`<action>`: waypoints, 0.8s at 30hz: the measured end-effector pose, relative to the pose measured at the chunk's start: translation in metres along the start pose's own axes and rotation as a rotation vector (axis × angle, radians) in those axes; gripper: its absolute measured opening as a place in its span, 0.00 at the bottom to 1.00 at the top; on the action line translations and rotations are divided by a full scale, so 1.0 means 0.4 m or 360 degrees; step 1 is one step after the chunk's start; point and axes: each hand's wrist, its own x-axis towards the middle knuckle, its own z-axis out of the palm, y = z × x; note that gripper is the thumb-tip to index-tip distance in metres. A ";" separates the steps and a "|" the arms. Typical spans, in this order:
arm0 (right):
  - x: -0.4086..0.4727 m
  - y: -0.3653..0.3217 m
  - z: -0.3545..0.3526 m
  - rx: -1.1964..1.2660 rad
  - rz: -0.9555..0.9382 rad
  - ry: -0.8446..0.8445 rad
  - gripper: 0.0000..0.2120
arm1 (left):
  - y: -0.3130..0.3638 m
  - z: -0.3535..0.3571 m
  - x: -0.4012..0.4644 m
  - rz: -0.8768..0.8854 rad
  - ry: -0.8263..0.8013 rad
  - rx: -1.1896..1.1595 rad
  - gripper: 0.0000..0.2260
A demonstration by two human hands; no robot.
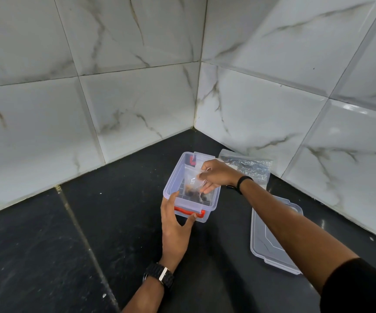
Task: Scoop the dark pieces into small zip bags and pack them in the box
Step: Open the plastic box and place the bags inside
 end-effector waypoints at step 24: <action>0.049 0.024 0.037 -0.2124 0.0006 0.0846 0.15 | 0.039 0.012 -0.014 -0.0163 0.0035 -0.0107 0.40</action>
